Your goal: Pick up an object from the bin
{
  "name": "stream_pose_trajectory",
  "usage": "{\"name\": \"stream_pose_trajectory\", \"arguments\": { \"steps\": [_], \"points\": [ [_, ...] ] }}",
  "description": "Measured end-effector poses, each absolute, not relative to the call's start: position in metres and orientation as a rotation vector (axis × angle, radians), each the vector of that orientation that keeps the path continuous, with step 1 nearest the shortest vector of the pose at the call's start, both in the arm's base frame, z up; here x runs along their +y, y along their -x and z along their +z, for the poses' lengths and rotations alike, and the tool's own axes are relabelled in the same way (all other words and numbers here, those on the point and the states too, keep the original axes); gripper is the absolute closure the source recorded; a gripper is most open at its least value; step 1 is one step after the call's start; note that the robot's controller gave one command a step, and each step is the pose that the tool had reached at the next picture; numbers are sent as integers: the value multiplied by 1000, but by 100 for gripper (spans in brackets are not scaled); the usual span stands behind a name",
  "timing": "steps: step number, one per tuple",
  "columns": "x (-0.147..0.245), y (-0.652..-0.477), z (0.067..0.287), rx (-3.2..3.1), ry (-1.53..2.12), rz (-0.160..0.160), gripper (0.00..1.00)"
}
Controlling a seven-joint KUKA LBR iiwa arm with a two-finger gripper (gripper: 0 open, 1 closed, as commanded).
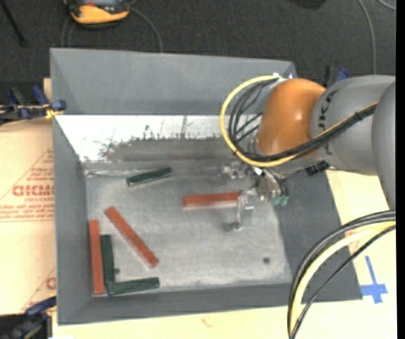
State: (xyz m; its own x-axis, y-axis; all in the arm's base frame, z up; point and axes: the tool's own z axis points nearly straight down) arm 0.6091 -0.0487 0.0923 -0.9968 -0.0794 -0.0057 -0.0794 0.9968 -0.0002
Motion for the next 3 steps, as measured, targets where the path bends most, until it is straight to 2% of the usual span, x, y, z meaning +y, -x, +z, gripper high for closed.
{"name": "stream_pose_trajectory", "arguments": {
  "steps": [1,2,3],
  "points": [
    [-62,-639,83,3096,506,-2,100],
    [-62,-639,83,3096,506,-2,100],
    [-47,-652,228,3101,456,-4,100]
  ]
}}
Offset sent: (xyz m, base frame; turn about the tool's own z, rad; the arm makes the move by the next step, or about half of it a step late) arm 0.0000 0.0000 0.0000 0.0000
